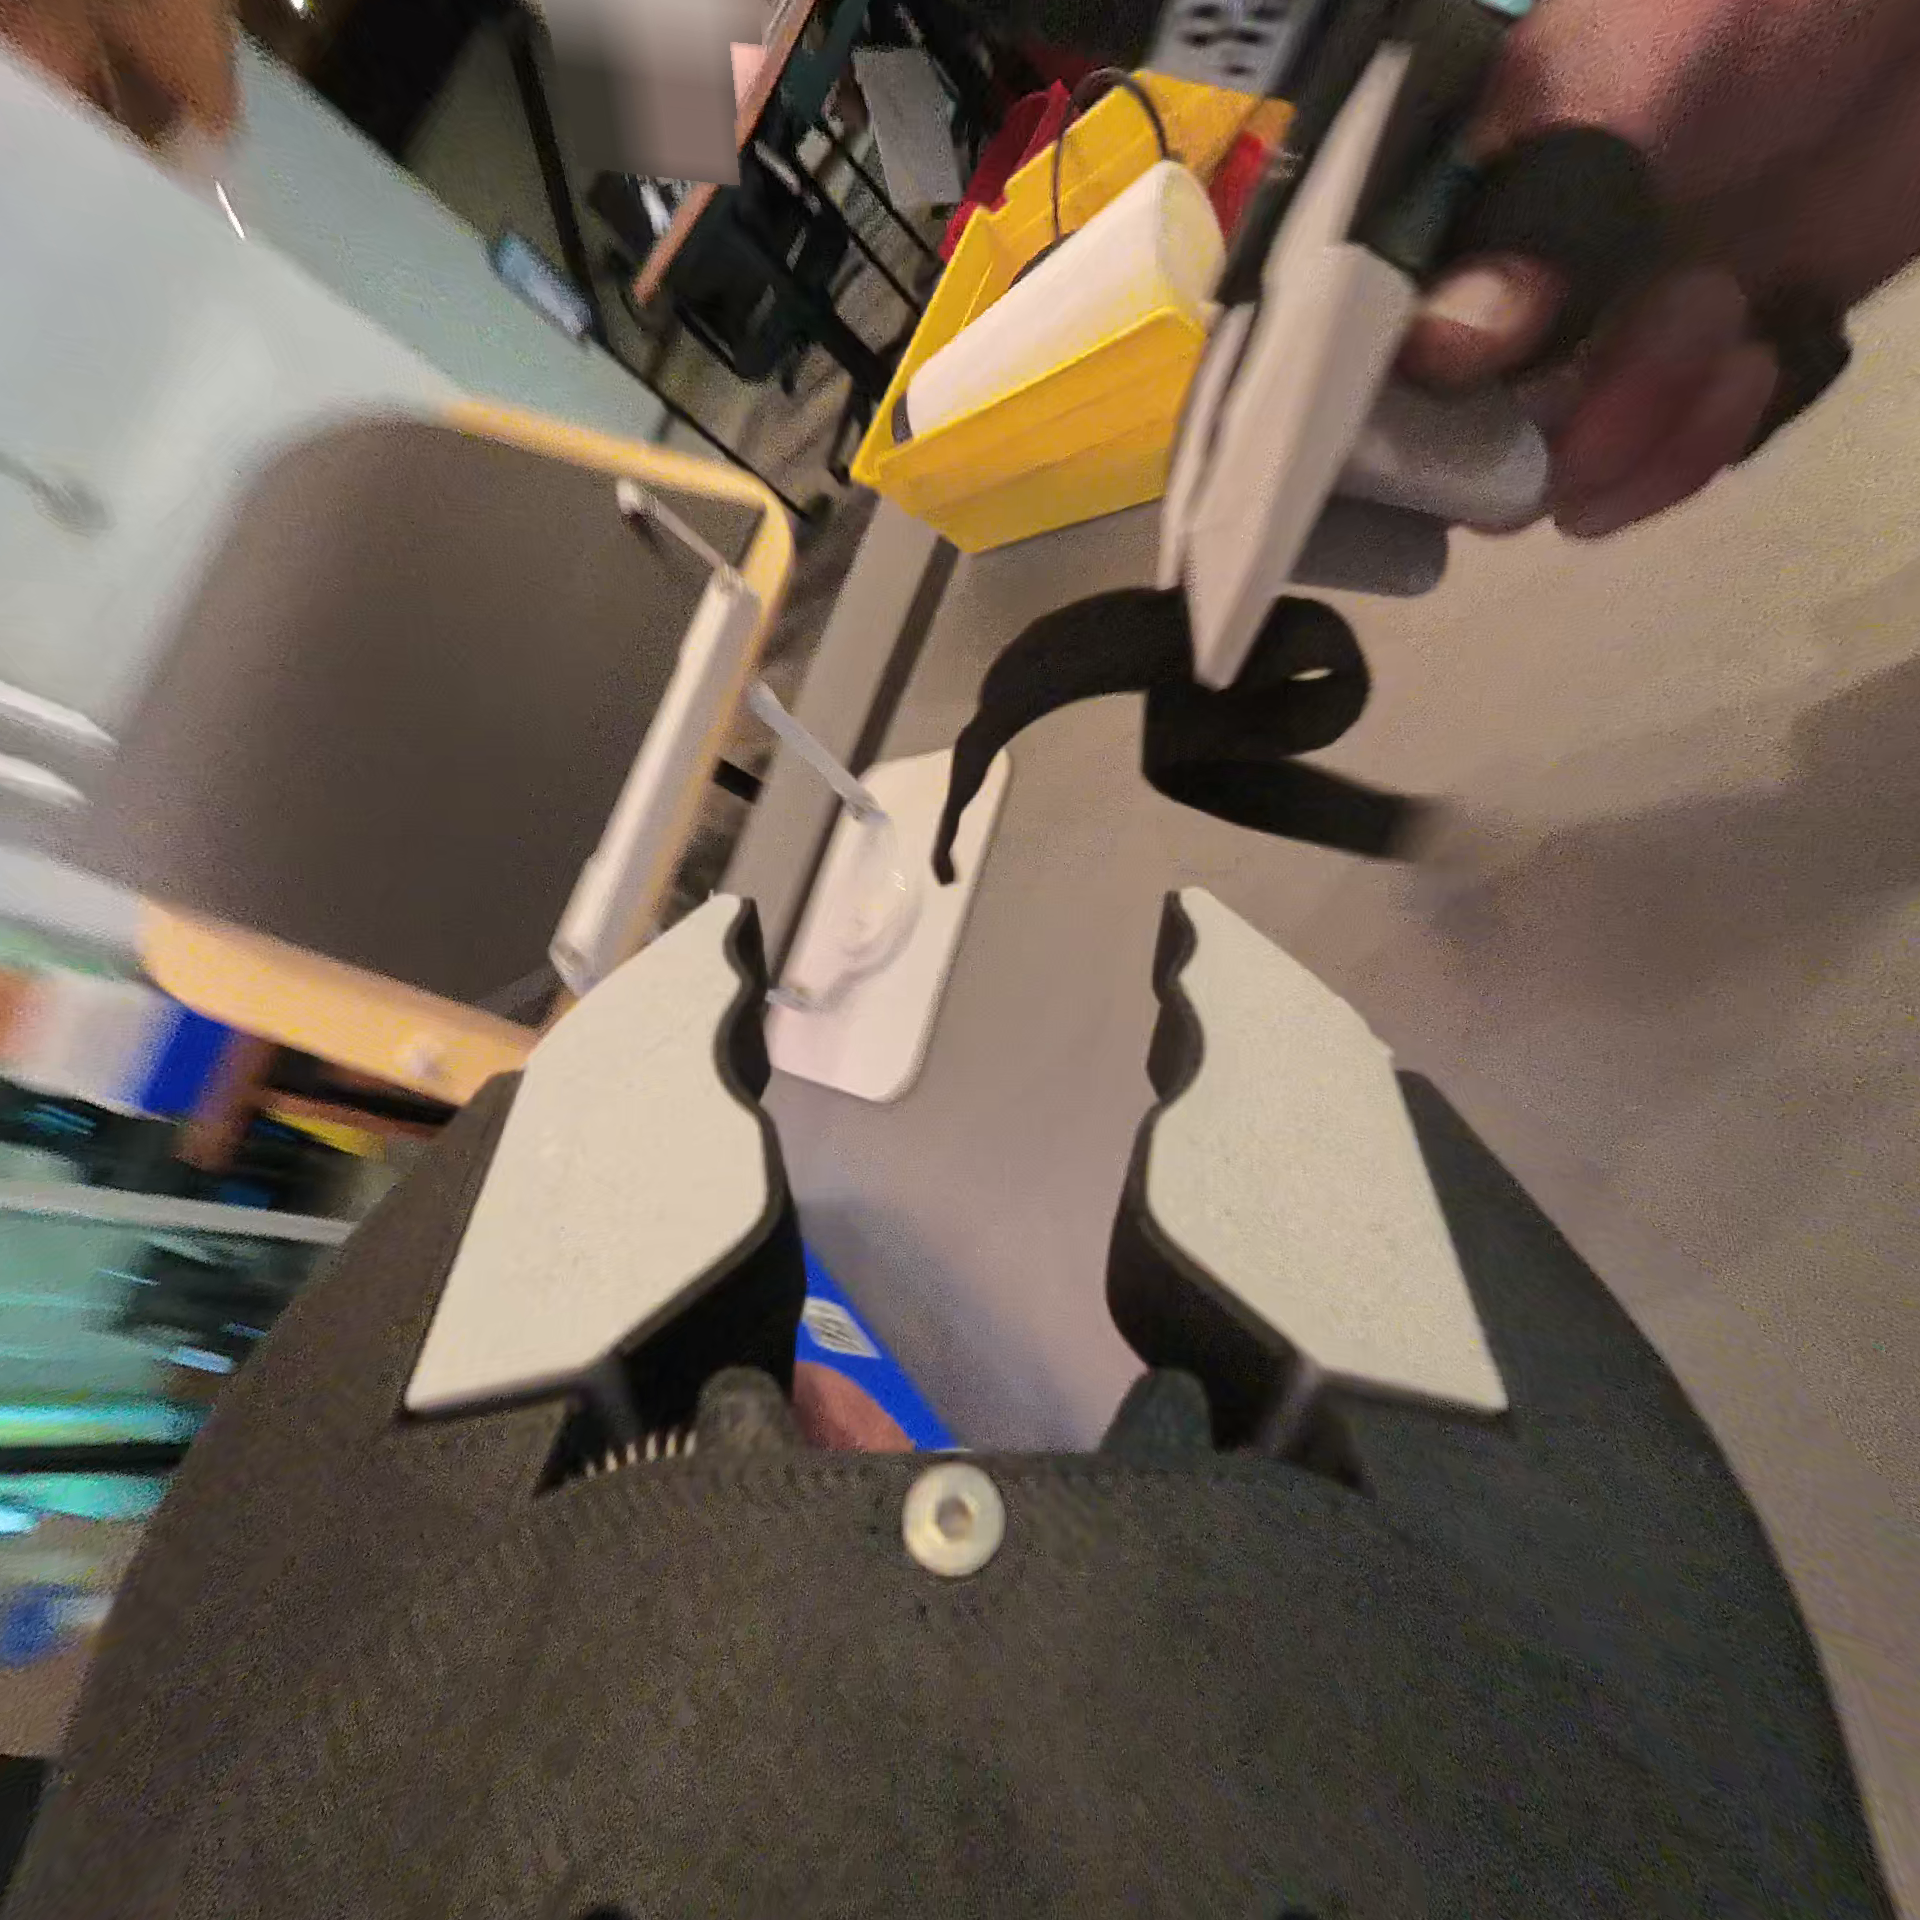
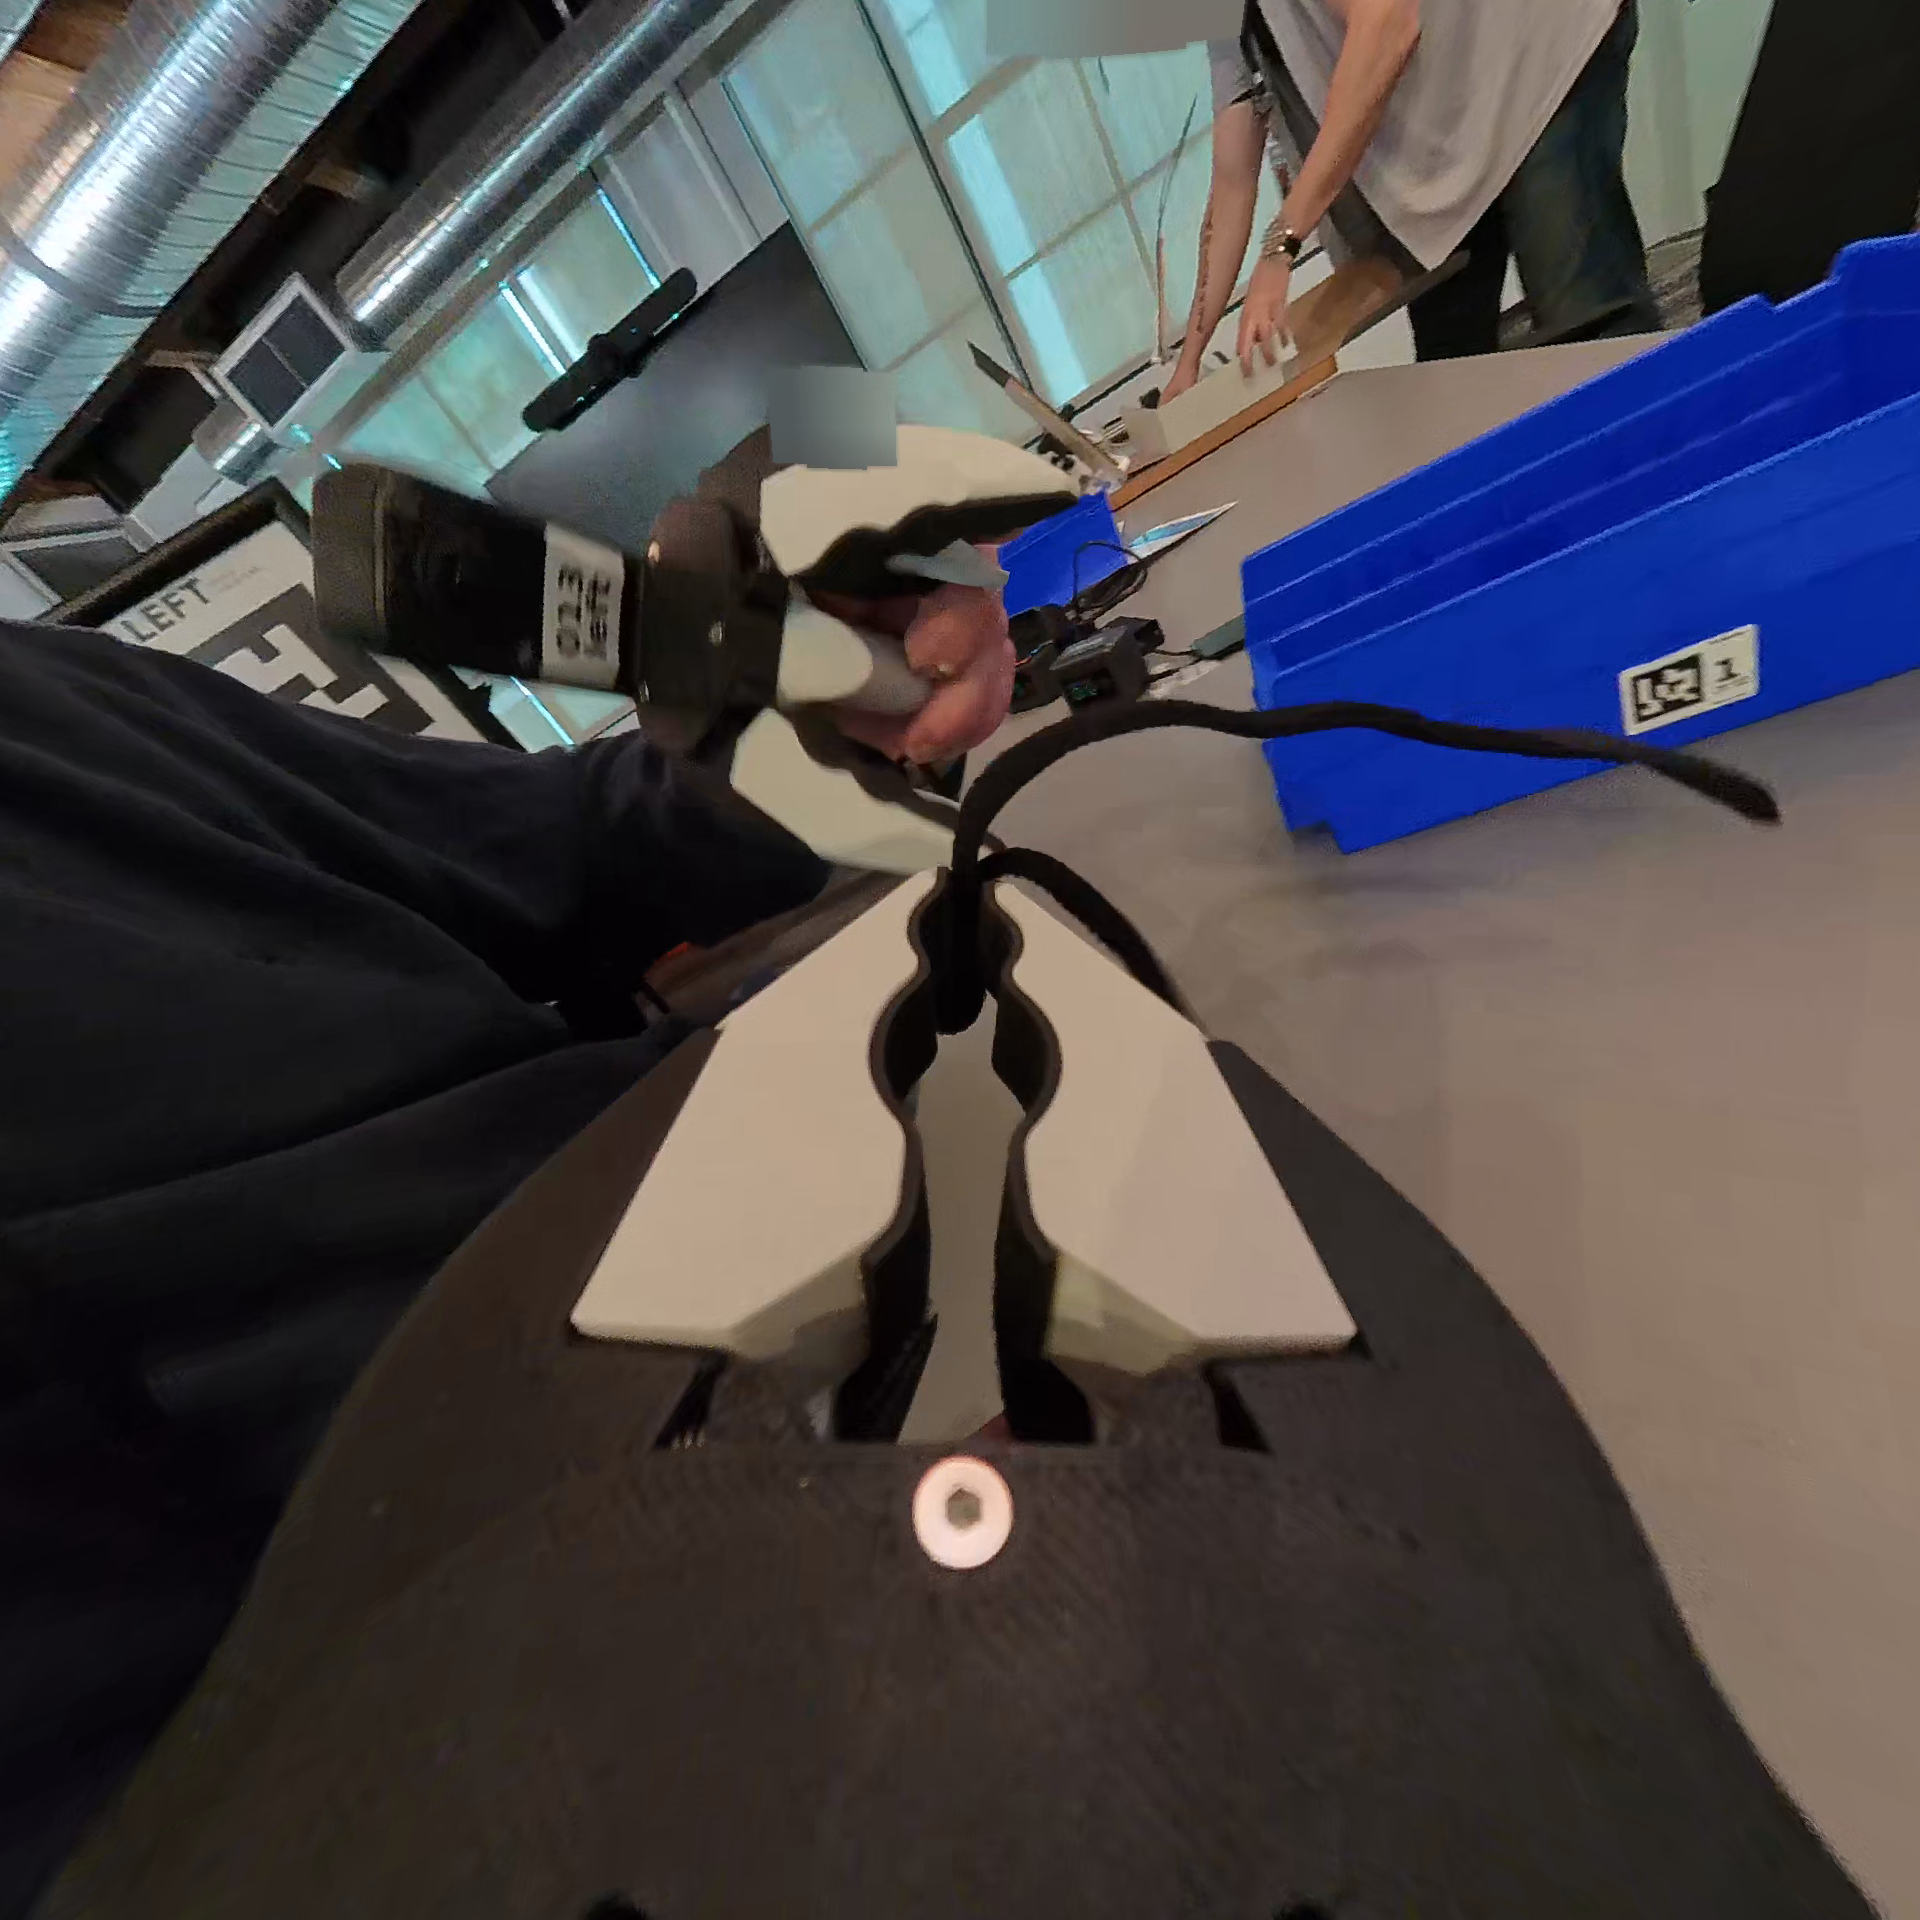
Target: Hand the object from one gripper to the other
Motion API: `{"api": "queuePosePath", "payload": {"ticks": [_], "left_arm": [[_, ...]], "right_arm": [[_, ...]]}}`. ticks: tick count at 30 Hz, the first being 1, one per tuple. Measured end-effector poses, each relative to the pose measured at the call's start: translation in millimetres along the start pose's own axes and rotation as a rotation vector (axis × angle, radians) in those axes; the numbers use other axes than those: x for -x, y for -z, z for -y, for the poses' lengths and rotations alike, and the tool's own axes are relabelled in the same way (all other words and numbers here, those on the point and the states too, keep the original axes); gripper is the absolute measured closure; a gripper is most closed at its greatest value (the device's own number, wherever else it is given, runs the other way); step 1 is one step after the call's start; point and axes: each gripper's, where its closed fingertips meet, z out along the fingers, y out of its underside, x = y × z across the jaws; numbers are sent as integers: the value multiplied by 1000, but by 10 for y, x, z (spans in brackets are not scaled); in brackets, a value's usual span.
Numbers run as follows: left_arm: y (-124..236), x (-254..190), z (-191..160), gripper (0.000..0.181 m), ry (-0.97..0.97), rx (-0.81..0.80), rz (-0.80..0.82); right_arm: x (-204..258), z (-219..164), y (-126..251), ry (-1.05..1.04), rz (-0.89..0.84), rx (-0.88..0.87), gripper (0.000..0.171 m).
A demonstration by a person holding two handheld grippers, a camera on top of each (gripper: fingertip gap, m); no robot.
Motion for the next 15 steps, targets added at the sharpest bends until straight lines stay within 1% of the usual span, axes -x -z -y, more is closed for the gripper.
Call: {"api": "queuePosePath", "payload": {"ticks": [2, 3, 5, 6, 8, 10, 13, 15], "left_arm": [[-96, -72, 129, 114, -212, -12, 61], [-154, -106, 169, 116, -268, -20, 75], [-262, -158, 217, 118, -263, -32, 57], [-289, -172, 247, 124, -264, -46, 51], [-288, -213, 323, 152, -316, -97, 52], [-304, -248, 326, 178, -315, -99, 44], [-346, -281, 311, 179, -257, -105, 23], [-360, -277, 313, 180, -194, -114, 0]], "right_arm": [[94, 10, -35, -9, 27, 8, 171], [140, 5, -51, -10, 36, 16, 171], [222, -16, -71, -11, 51, 32, 171], [253, -16, -69, -17, 59, 31, 171], [295, 9, -43, -33, 72, 17, 171], [300, 26, -18, -32, 70, 10, 170], [284, 62, -1, -19, 63, -12, 170], [295, 112, 28, 6, 64, -39, 165]]}}
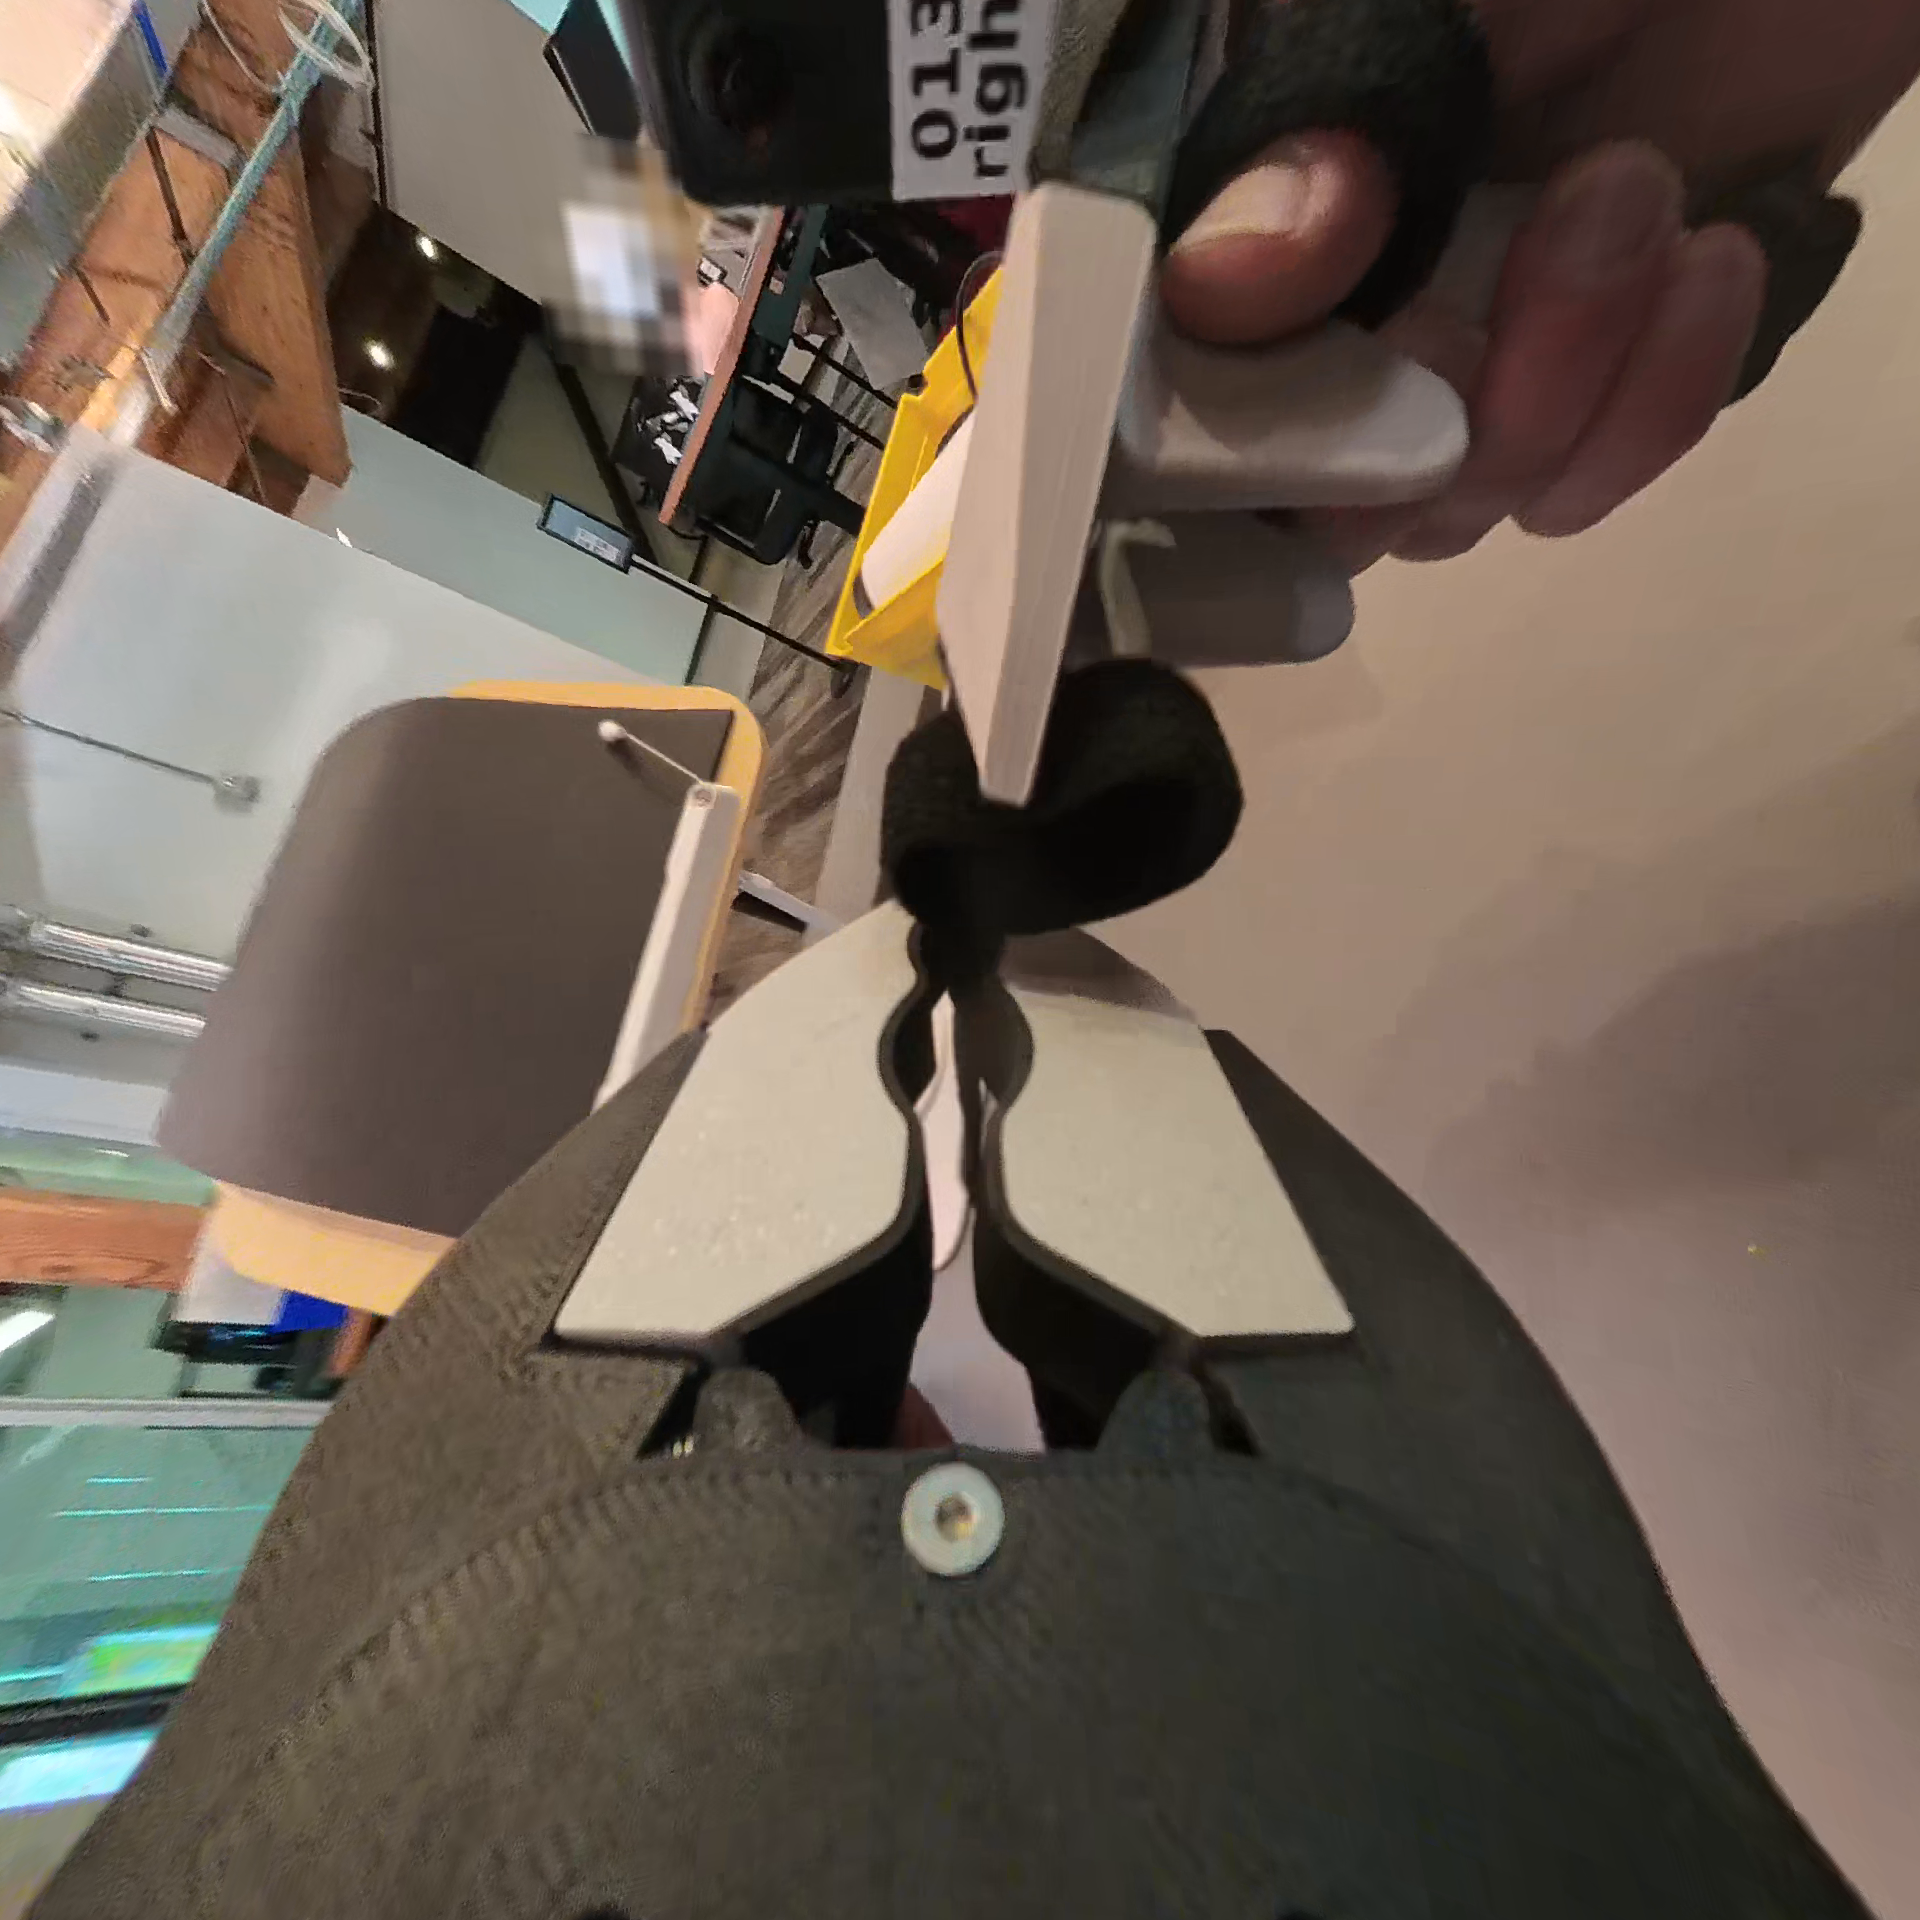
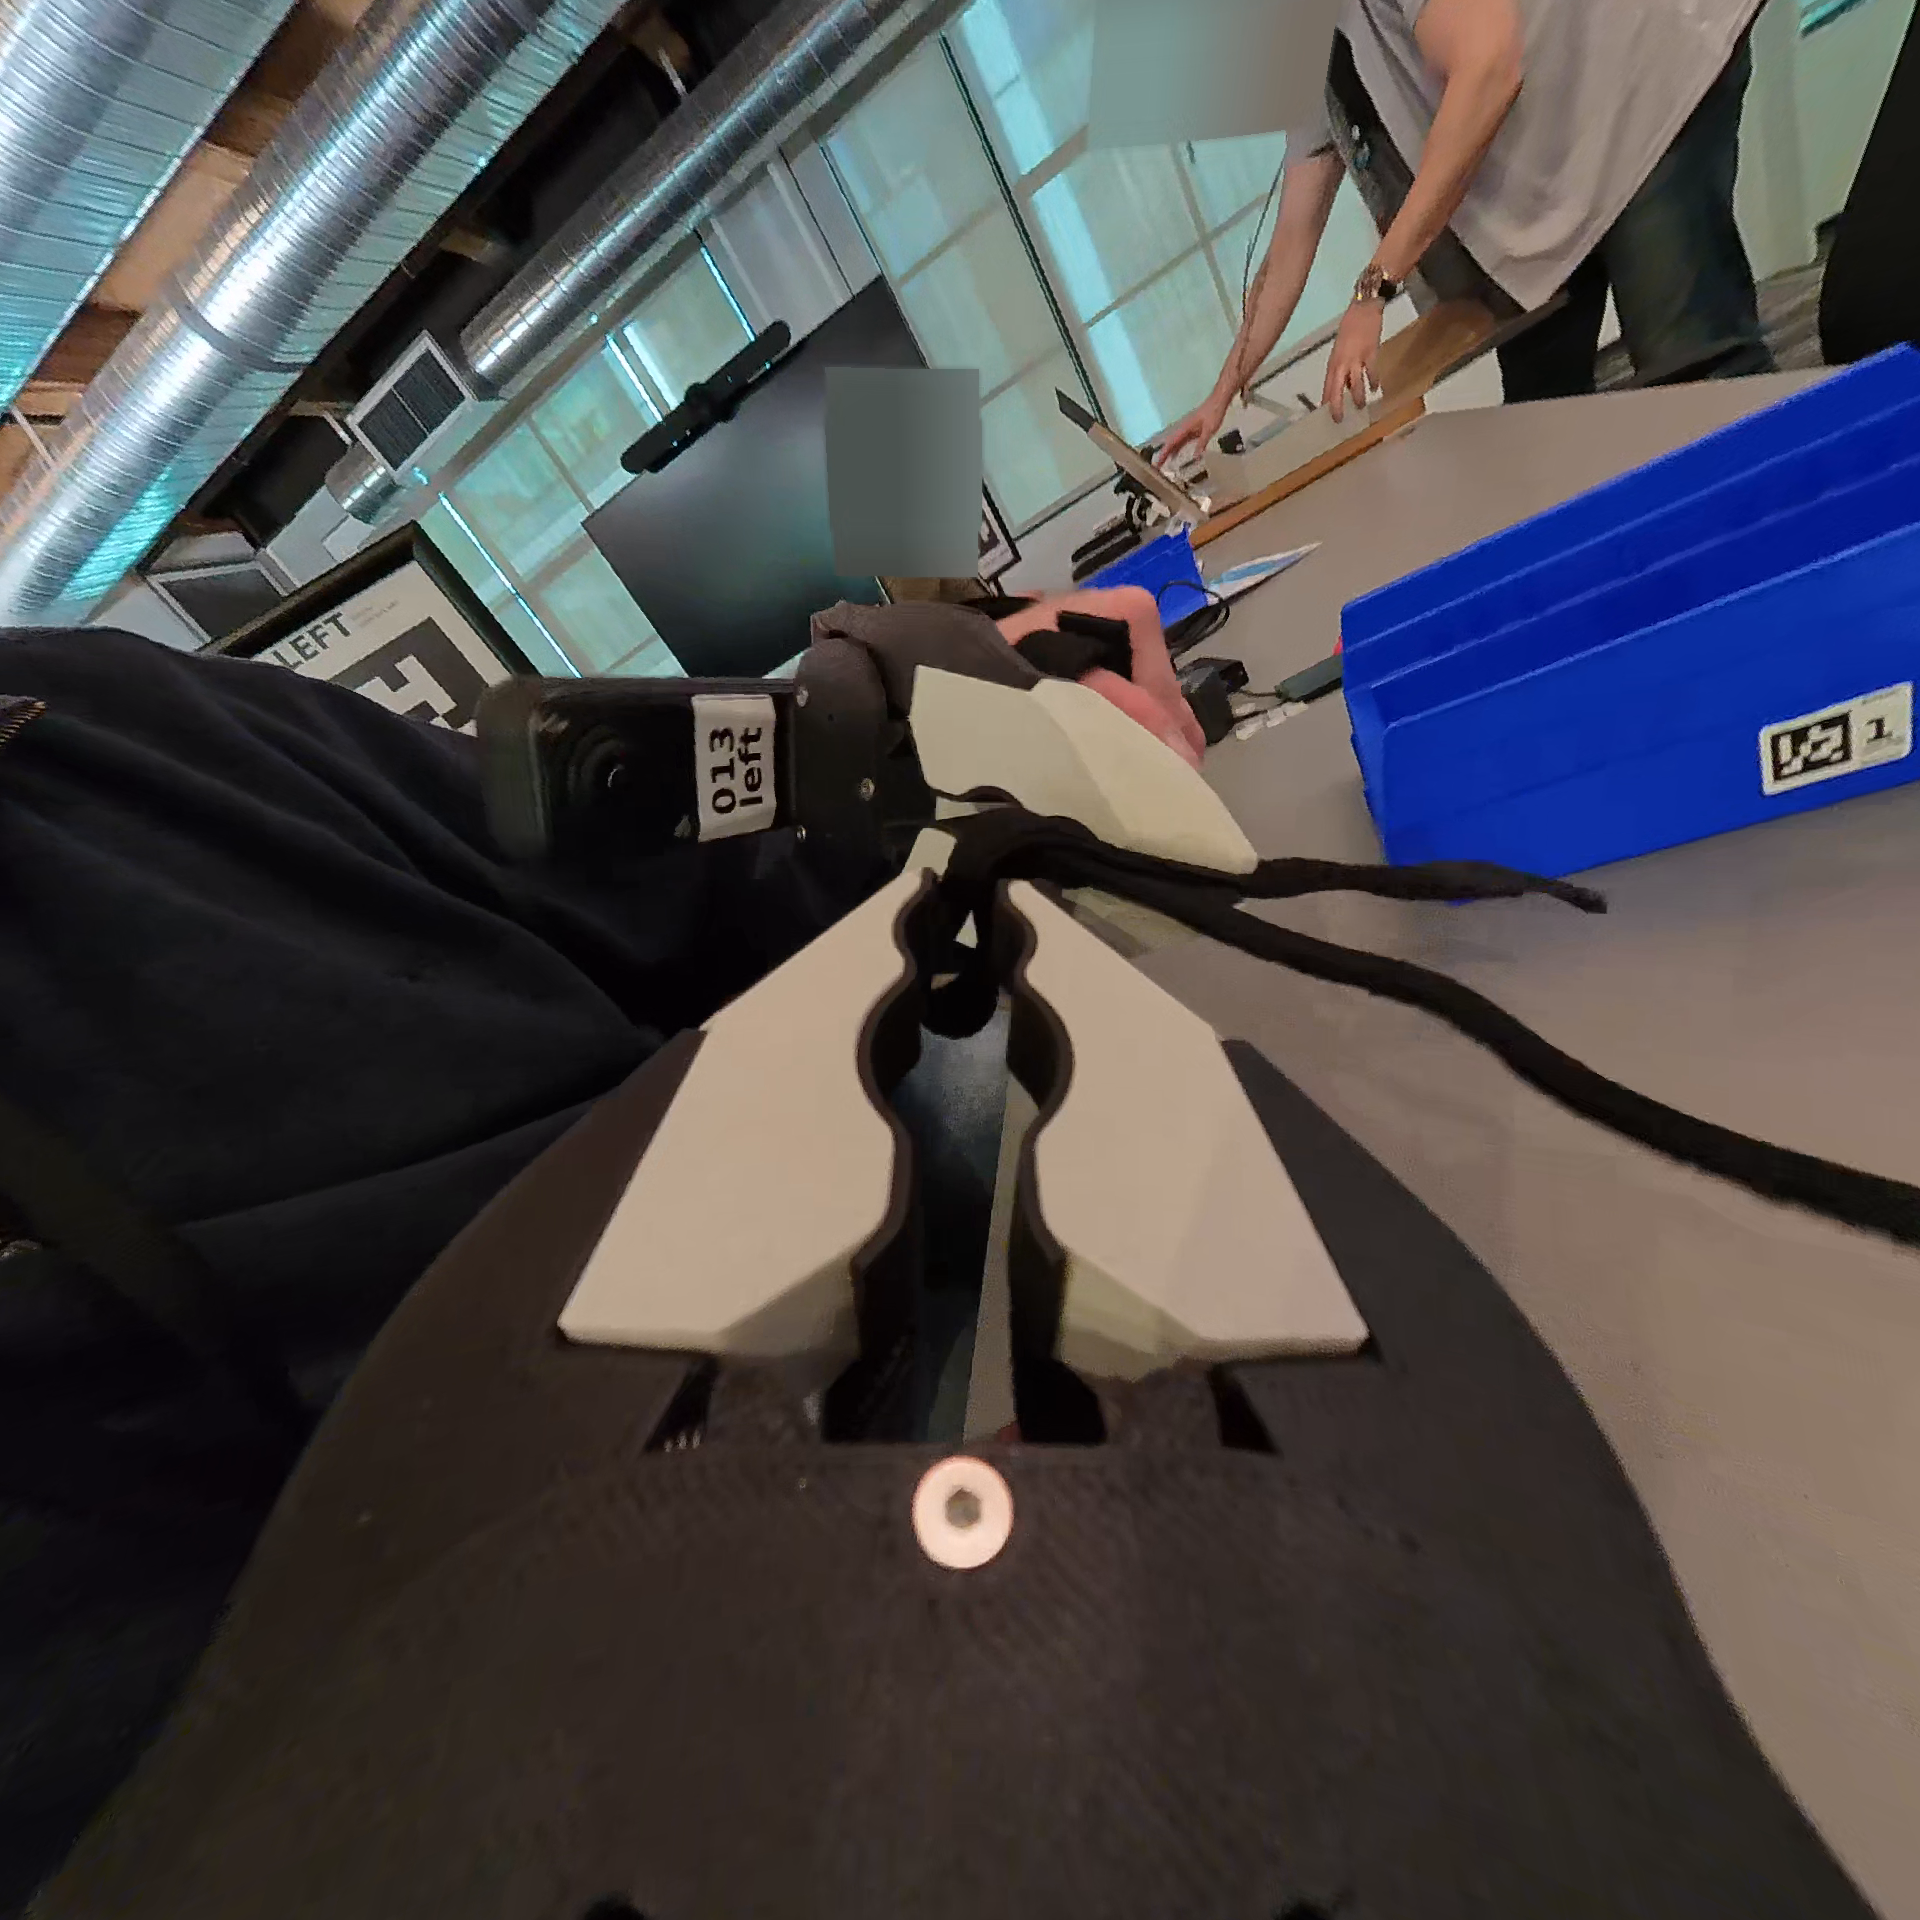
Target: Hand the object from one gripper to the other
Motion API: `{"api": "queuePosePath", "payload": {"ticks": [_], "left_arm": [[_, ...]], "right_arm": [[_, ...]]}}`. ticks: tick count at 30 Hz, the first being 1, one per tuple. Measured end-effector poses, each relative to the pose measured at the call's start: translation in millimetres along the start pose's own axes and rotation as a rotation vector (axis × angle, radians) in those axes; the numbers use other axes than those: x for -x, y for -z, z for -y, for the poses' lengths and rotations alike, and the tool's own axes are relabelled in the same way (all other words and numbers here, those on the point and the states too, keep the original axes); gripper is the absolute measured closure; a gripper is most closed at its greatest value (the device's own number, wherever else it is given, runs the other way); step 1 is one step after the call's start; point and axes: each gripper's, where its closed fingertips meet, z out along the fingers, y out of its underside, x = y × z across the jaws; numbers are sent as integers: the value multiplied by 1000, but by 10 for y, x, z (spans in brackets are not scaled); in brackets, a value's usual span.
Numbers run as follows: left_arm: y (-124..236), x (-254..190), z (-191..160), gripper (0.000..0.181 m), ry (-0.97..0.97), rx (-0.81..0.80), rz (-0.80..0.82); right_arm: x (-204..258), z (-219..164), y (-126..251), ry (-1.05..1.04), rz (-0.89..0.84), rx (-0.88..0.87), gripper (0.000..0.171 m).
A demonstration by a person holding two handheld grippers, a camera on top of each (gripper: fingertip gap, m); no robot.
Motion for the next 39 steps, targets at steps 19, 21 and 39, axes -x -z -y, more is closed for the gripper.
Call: {"api": "queuePosePath", "payload": {"ticks": [19, 21, 39], "left_arm": [[150, 91, 573, 180, 976, -512, -574], [137, 97, 568, 180, 995, -517, -587], [257, 442, -338, 138, 946, -281, -303]], "right_arm": [[-237, -229, 109, 293, -97, 203, 171], [-241, -232, 112, 297, -102, 197, 171], [-1357, 1250, 2855, 129, -943, -13, 171]]}}
